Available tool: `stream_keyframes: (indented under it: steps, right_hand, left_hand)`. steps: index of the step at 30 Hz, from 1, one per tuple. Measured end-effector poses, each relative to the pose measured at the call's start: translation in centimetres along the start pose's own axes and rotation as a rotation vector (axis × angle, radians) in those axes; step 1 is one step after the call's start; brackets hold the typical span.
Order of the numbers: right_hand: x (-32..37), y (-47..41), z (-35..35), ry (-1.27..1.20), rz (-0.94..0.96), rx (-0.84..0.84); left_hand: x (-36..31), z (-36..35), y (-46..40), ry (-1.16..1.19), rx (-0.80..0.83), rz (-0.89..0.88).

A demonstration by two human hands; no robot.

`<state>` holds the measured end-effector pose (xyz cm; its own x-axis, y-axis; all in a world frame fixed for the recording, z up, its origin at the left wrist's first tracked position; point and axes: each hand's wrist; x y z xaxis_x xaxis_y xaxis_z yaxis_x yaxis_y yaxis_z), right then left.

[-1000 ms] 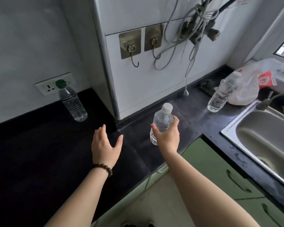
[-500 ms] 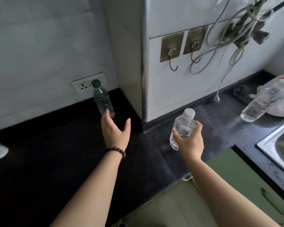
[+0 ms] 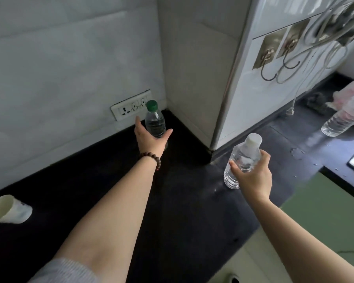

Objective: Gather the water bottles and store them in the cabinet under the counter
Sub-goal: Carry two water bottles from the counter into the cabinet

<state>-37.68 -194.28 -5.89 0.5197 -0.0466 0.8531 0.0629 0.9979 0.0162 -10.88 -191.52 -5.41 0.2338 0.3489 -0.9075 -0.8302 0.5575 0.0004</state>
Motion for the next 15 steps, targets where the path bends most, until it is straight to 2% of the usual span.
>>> stream_keyframes:
  steps: [4, 9, 15]
  right_hand:
    - [0.3, 0.2, -0.1, 0.019, 0.006, -0.020]
    - [0.4, -0.6, 0.3, -0.020, -0.044, -0.061]
    - [0.1, -1.2, 0.5, -0.044, -0.074, -0.080]
  left_hand:
    - [0.3, -0.6, -1.7, 0.048, 0.063, 0.029]
    - [1.0, -1.2, -2.6, 0.027, 0.067, 0.070]
    - [1.0, -0.6, -2.4, -0.011, 0.057, 0.033]
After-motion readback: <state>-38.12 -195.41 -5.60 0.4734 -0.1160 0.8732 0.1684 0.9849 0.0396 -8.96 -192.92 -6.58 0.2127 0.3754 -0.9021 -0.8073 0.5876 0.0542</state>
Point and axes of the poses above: each hand's wrist, its own y-axis away from the middle knuckle, its own z-axis out of the back of the hand, x = y × z, and after that the axes turned 5 degrees about -y, right-handed
